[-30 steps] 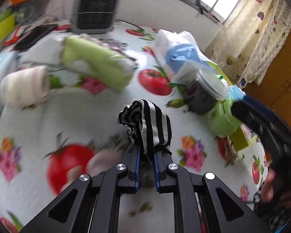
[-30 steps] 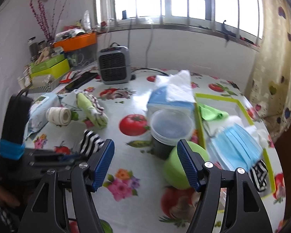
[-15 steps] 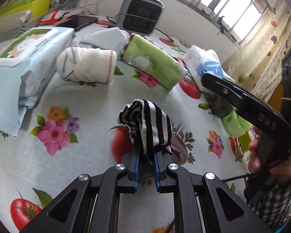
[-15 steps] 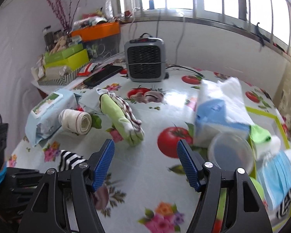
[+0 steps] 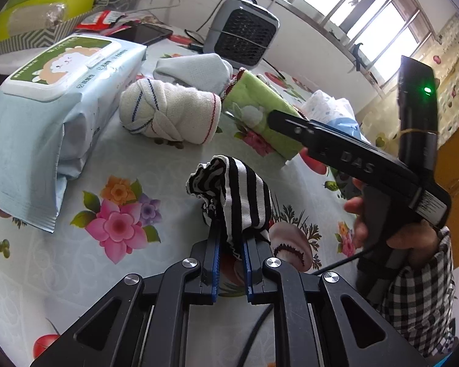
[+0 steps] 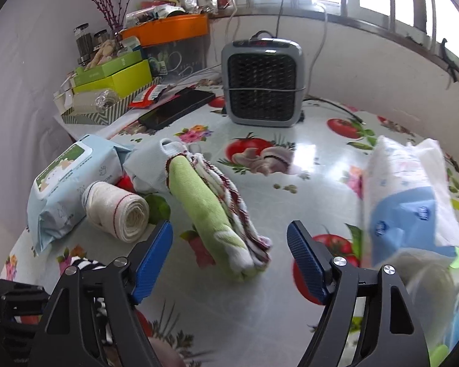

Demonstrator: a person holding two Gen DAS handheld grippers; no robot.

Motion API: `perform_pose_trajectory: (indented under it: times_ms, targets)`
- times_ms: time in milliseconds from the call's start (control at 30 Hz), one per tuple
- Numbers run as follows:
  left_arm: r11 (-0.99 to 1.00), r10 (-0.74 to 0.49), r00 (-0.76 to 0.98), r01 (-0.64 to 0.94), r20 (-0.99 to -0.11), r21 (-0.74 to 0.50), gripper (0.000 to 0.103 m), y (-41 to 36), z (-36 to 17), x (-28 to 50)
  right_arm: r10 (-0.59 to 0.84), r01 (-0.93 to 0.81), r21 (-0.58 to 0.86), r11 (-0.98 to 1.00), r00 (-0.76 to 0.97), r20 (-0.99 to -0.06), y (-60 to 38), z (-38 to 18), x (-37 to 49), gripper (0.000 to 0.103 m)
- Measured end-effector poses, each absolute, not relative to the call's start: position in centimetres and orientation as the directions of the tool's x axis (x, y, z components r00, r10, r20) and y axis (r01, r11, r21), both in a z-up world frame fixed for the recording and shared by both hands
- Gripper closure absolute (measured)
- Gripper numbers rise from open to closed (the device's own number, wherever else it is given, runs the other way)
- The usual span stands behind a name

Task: Organize soft objects
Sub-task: 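Grasp the green towel with red-white trim with the right tool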

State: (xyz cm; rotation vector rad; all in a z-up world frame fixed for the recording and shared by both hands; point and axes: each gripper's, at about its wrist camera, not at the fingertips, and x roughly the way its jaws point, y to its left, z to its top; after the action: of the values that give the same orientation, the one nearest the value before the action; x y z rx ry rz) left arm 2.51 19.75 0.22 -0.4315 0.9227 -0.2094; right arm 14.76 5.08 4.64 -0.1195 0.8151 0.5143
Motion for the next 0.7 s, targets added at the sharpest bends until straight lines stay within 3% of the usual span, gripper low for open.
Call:
perform_pose_trajectory:
  times_ms: [433,633,700]
  targets:
    - [0.895,-0.365,0.591,0.011,-0.719,-0.446,0.092,19.5,0.2,3.1,0.399,-0.452,0.148,0.880,0.532,-0.747,5.7,3.1,16.3,0.027]
    - [0.897,-0.361,0.590,0.007,-0.722,-0.443,0.092,19.4,0.3,3.2,0.412,-0.452,0.161,0.877,0.537,-0.737,5.6,3.3,16.0,0.056]
    - [0.897,-0.360,0.590,0.005,-0.723,-0.442,0.092,19.4,0.3,3.3,0.424,-0.456,0.175,0.873,0.530,-0.734,5.5,3.3,15.9,0.060]
